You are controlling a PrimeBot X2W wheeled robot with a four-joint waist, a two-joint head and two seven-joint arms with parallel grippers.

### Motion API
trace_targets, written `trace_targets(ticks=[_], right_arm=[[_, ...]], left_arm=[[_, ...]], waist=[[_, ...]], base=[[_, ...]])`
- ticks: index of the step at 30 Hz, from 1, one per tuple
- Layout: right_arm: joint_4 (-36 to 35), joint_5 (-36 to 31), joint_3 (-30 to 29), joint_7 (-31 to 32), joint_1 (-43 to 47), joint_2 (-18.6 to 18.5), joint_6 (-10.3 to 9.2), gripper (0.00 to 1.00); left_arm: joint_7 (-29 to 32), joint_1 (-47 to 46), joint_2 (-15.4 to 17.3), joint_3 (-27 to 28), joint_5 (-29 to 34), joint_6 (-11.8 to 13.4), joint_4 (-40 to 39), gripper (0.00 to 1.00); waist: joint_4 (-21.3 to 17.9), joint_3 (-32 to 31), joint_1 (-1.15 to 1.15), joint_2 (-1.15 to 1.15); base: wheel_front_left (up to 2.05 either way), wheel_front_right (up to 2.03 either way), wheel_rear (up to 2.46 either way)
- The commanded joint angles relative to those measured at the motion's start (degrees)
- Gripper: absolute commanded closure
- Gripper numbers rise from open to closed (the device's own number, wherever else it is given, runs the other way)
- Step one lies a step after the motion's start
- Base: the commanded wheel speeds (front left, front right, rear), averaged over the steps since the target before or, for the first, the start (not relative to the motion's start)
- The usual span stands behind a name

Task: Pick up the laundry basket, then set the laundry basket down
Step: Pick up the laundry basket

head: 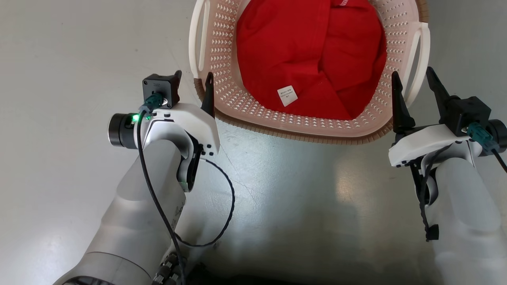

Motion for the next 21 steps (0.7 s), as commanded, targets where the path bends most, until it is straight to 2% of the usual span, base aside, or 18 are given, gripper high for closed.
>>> trace_targets(ticks=[1,14,21], right_arm=[[-0.65,0.12,1.66,-0.79,2.90,1.24,0.36,0.00],[3.39,-0.59,2.58,-0.79,-0.89,1.24,0.36,0.00],[5.54,0.53,5.00,-0.79,-2.12,1.24,0.36,0.00]], left_arm=[[-0.36,0.32,2.04,0.68,-0.46,-0.27,0.19,0.00],[-0.36,-1.76,2.04,-1.23,-1.84,-0.55,3.03,0.00],[-0.36,-2.41,2.04,-1.50,-1.06,-0.56,4.73,0.00]], waist=[[-0.16,-0.03,0.00,0.00],[-0.50,0.36,0.00,0.00],[-1.39,0.32,0.00,0.00]], base=[[0.00,0.00,0.00],[0.00,0.00,0.00],[0.00,0.00,0.00]])
